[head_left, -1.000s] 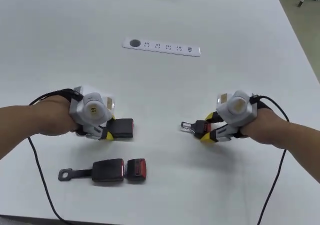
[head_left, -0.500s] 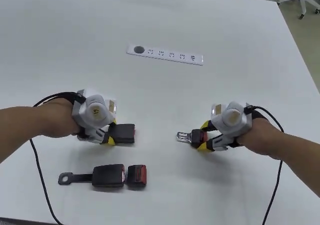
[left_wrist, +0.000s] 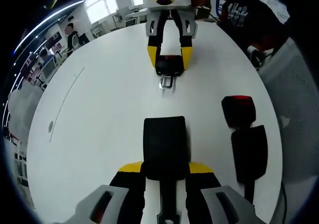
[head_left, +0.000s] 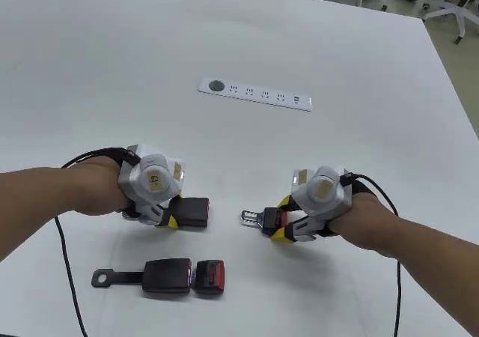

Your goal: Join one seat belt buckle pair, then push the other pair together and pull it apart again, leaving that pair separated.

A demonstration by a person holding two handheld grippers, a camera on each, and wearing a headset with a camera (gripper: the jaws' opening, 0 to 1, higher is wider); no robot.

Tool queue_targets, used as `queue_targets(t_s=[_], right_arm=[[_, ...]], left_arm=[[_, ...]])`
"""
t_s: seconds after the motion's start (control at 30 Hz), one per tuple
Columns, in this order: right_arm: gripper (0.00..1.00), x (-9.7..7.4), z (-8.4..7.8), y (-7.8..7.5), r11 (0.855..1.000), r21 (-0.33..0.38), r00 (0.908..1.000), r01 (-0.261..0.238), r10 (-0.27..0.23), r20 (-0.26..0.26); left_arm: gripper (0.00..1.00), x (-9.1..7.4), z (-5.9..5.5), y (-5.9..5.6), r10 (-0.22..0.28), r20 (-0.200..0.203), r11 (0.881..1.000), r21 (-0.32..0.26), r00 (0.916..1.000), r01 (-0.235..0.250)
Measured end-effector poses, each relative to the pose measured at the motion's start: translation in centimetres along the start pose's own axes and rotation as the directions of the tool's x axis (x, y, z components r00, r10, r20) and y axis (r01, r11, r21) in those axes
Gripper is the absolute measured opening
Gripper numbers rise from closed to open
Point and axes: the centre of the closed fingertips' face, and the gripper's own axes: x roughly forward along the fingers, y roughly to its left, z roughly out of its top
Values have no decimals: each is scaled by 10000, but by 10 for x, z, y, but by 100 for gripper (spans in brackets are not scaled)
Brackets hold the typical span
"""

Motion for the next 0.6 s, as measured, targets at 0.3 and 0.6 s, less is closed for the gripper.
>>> queue_targets(t_s=[0.3, 0.6], right_arm=[[34, 19, 32, 5, 9992, -376, 9997, -104, 113, 225], [34, 26, 42, 5, 9996, -259, 9994, -90, 99, 322]], left_arm=[[32, 3, -1, 1, -225, -202, 9996, 158, 9995, 228], [32, 3, -2, -1, -320, -312, 9990, 308, 9990, 330]])
